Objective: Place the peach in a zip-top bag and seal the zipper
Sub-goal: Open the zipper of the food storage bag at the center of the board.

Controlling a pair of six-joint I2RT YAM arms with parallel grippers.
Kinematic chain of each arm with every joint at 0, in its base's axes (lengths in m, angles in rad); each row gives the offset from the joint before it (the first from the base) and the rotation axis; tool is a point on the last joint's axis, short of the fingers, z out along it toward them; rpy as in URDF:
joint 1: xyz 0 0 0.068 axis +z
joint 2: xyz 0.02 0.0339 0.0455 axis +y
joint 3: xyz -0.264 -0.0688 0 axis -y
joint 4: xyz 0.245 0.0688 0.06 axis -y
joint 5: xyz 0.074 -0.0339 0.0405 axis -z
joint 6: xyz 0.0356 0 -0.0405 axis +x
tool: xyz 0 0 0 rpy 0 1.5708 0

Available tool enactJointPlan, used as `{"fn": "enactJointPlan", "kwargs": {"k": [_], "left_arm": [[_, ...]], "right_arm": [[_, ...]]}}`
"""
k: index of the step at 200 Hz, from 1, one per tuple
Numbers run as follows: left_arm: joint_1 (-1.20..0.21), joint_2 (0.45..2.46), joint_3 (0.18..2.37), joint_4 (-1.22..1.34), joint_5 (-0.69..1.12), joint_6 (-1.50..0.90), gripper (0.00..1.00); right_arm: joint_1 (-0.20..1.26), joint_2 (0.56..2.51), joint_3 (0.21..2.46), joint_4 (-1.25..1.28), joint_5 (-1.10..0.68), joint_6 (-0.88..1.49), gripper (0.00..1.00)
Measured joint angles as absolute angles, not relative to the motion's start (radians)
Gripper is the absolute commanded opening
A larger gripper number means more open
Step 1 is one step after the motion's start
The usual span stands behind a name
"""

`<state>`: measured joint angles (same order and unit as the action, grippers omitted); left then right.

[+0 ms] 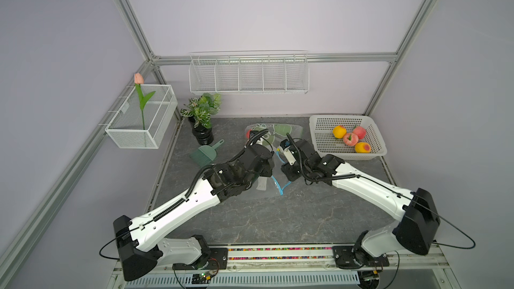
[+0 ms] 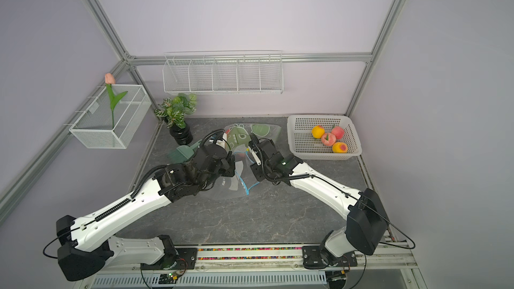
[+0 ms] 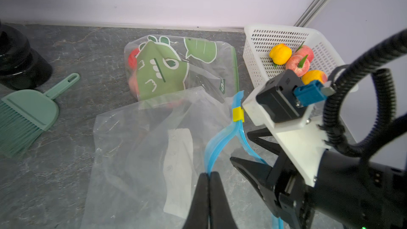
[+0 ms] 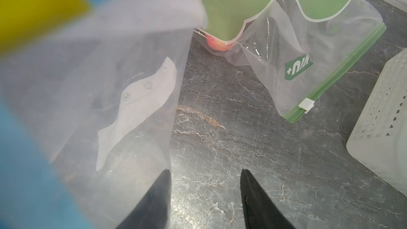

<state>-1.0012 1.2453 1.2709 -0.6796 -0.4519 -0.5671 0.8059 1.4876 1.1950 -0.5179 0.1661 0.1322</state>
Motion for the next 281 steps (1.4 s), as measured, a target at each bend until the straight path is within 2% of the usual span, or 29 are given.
{"fn": "enactJointPlan", "kwargs": {"k": [106,208,260,281], "left_arm": [[-1.002,1.249,1.272,-0.702,-0.561,-0.561,0.0],[-1.001,1.269,1.272,-0.665,-0.557,-0.561,0.0],[-1.001,1.283,1.272,-0.649,-0.532,-0.56,0.0],[-1.001,1.296,1.272,-0.642,-0.514,-0.556,0.0]], "right_arm": [[0.81,1.488,1.207,-0.558,0.18,0.099,0.55],[0.808,1.425,1.172,-0.521,0.159,0.109,0.6],[0.781,1.34,1.129,-0.447,0.062,0.133,0.75],[0.754,1.293,1.103,-0.403,0.009,0.142,0.78]]}}
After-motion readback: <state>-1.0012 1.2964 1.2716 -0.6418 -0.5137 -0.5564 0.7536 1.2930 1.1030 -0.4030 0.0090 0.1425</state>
